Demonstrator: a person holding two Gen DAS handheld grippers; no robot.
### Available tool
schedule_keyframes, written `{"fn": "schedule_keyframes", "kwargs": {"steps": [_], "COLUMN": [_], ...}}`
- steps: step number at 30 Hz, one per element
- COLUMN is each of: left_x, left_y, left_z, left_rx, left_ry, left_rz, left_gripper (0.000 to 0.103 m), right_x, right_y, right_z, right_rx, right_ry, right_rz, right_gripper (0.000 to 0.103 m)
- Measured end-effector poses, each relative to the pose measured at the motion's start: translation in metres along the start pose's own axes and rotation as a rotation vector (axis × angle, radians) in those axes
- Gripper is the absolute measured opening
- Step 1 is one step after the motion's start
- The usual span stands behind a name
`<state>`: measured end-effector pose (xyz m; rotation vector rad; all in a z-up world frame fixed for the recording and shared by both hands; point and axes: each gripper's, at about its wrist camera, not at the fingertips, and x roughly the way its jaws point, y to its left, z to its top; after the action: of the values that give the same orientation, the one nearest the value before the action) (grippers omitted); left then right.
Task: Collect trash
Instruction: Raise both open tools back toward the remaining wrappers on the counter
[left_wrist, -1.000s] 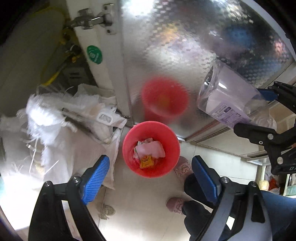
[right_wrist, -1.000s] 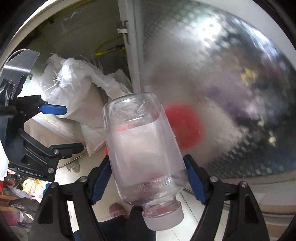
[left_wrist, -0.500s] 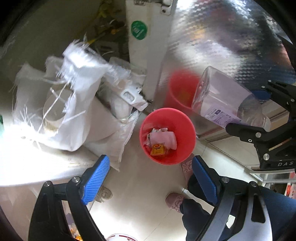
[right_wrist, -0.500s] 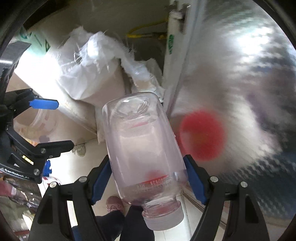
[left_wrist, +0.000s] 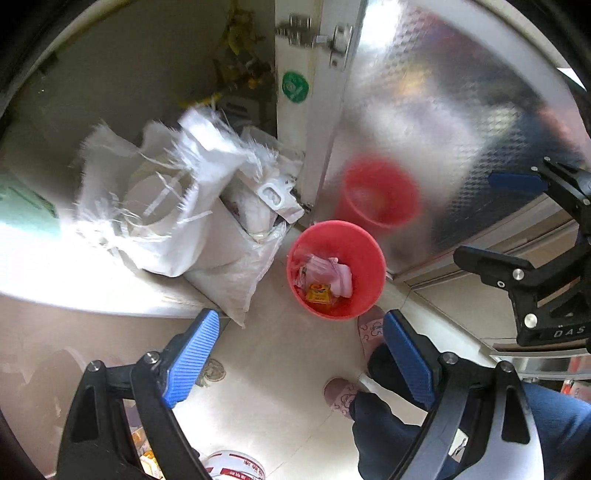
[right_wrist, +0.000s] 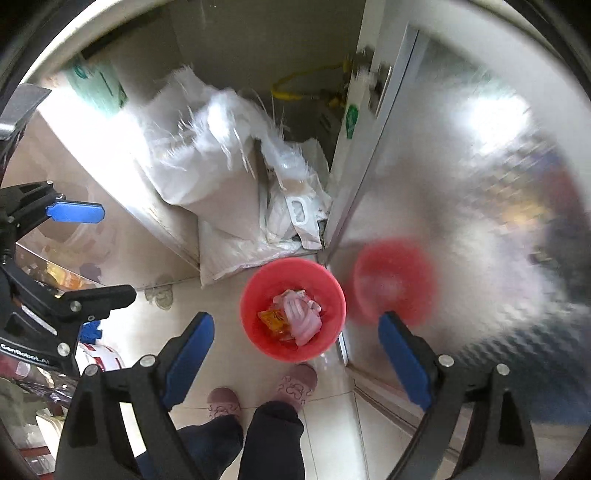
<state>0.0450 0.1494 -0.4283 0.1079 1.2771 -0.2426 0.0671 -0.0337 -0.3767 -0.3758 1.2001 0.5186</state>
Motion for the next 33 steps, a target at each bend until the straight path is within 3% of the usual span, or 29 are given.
{"fn": "schedule_keyframes", "kwargs": {"steps": [10,17,25,33], "left_x": [-0.145,-0.211,-0.241,-0.23], "left_y": [-0.014,-0.026,-0.042,-0.072], "left_z": [0.022,0.062,0.131,0.231], "left_rx": [0.029,0.083,0.158,0.25], "left_ry": [-0.117,-0.199,-0.255,-0.27], "left_rz": [0.031,0.044,0.01,-0.002], "left_gripper": [0.089,0.089,0.089,0.089], "right_x": [-0.145,-0.218,-0.256,-0.262], "right_y": [0.007,-0.001,-0.041,-0.11], "right_z": [0.022,0.042,0.068,0.103], "right_rx": [0.046,0.109,0.191,0.278], "right_ry": [-0.126,-0.203,-0.274,-0.296], "right_rz": [-0.061,-0.119,-0.198,-0.25], "right_gripper": [0.097,0.097,0.097,0.097]}}
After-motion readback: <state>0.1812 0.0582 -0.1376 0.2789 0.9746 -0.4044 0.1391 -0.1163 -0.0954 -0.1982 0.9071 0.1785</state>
